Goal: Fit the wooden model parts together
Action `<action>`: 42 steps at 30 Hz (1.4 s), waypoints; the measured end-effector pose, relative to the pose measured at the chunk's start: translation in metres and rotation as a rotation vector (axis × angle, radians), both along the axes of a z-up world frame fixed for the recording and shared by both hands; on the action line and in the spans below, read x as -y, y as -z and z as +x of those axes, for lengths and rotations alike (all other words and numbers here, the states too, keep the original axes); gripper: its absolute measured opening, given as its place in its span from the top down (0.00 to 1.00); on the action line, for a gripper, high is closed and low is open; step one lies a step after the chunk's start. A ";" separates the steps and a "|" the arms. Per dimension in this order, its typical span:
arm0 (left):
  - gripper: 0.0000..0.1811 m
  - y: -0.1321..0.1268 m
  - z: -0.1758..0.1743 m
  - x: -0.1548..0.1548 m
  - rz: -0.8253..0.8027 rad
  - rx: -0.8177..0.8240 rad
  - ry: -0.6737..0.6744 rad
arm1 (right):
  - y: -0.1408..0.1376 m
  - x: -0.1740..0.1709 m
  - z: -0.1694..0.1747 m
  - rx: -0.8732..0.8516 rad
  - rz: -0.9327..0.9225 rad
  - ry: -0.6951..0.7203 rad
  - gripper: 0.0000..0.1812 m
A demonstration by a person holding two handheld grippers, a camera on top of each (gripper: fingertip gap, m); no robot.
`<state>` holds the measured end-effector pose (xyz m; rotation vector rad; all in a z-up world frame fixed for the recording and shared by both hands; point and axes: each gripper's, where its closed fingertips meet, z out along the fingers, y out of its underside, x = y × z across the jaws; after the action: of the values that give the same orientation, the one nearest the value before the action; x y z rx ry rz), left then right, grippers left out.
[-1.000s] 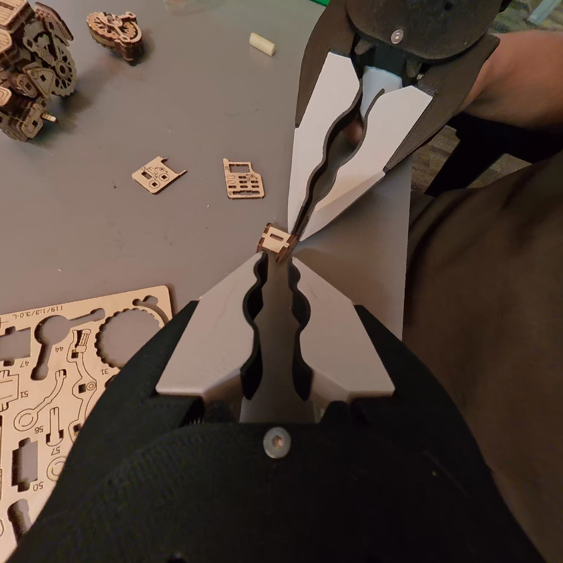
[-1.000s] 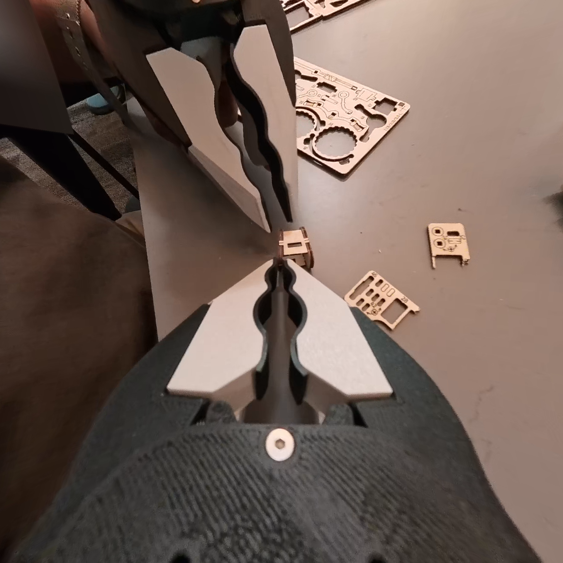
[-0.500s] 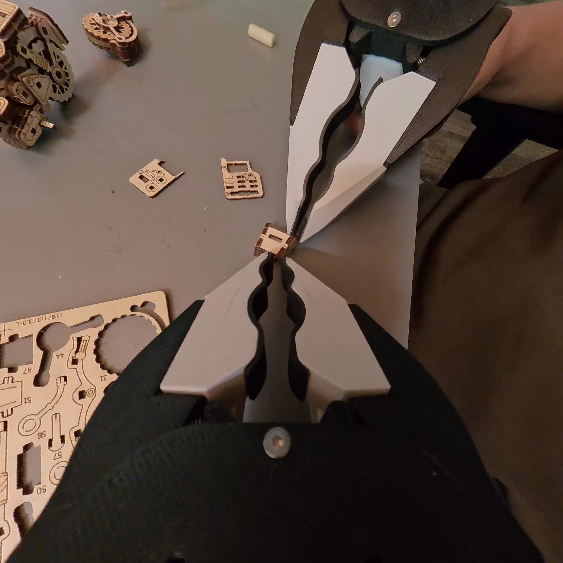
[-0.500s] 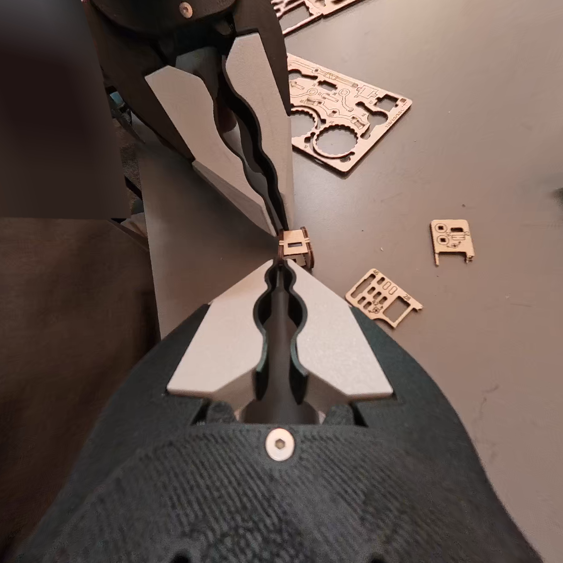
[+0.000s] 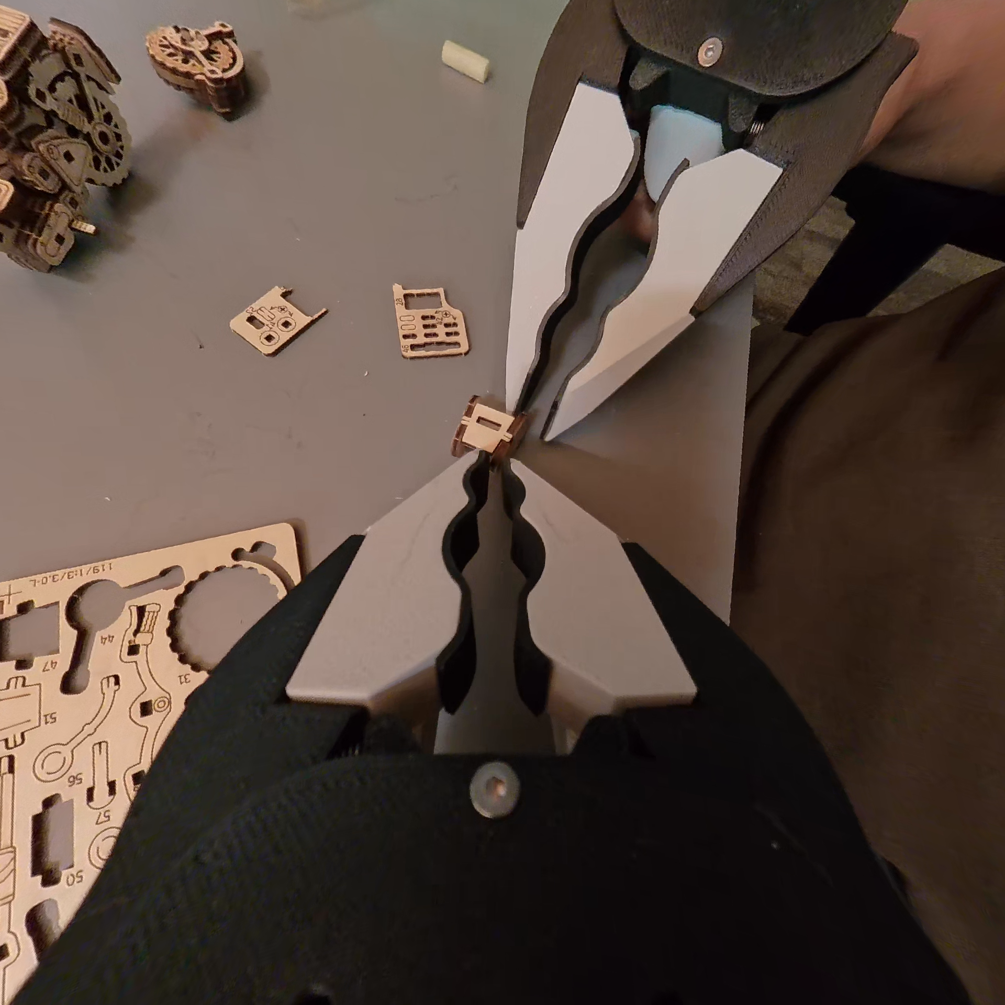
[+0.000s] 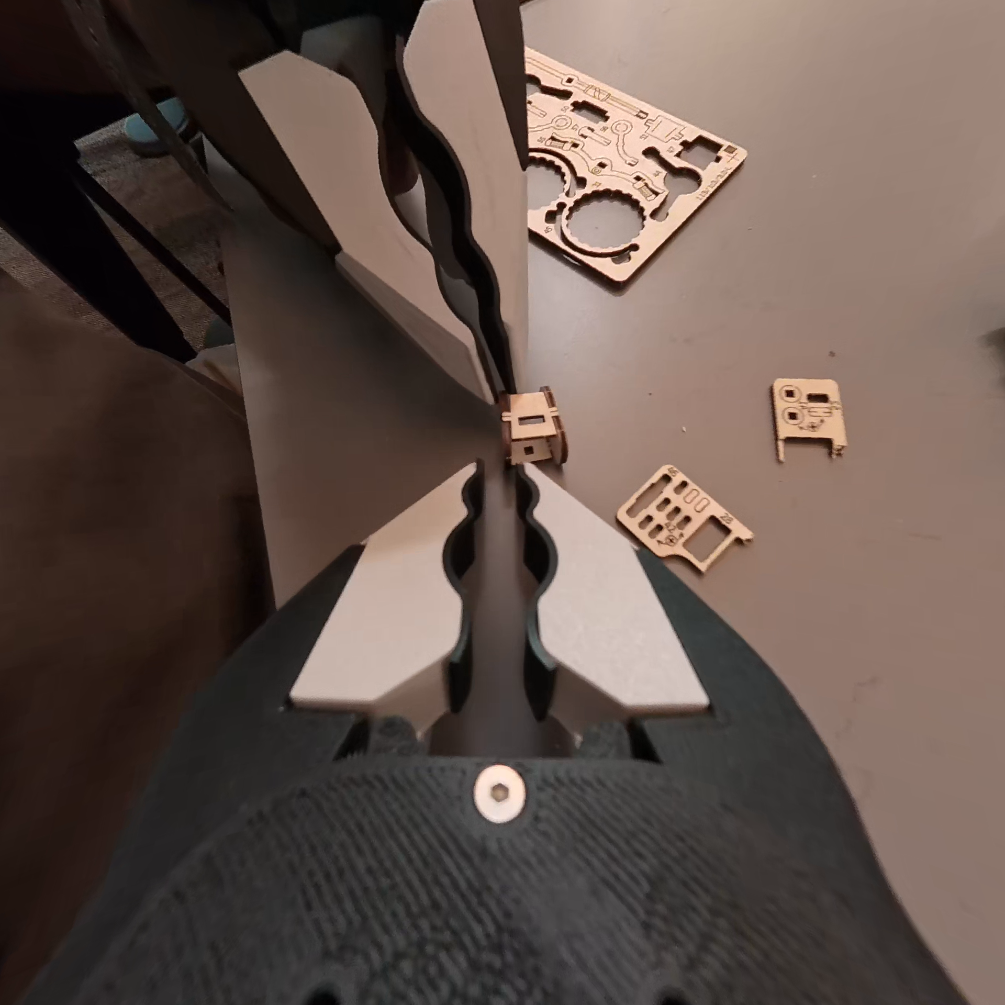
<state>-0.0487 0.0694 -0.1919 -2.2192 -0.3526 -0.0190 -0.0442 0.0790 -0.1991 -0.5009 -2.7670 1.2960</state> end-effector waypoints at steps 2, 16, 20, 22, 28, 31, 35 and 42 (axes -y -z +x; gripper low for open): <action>0.98 0.000 0.000 0.000 0.000 0.000 0.000 | -0.001 -0.003 -0.002 -0.012 0.010 0.003 0.94; 0.98 0.001 0.001 -0.001 -0.005 -0.005 0.005 | -0.008 0.011 -0.013 -0.135 0.007 -0.004 0.76; 0.98 0.001 0.001 -0.001 -0.007 -0.009 0.005 | -0.009 0.002 -0.017 -0.152 0.032 0.012 0.78; 0.98 0.001 0.001 -0.001 -0.007 -0.011 0.004 | -0.008 -0.003 -0.014 -0.140 0.035 0.009 0.83; 0.98 0.001 0.000 -0.001 -0.006 -0.007 0.003 | -0.001 -0.004 -0.006 -0.114 0.078 -0.018 0.92; 0.98 0.001 0.001 -0.001 -0.007 -0.009 0.004 | 0.001 -0.001 -0.002 -0.108 0.088 -0.032 0.95; 0.98 0.000 0.001 -0.002 -0.002 -0.006 0.005 | 0.002 0.000 -0.001 -0.109 0.098 -0.037 0.99; 0.98 0.000 0.002 -0.003 -0.002 -0.008 0.008 | 0.002 -0.002 -0.001 -0.080 0.084 -0.034 0.99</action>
<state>-0.0466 0.0724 -0.1918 -2.2217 -0.3396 -0.0145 -0.0449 0.0806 -0.2014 -0.3902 -2.7612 1.1727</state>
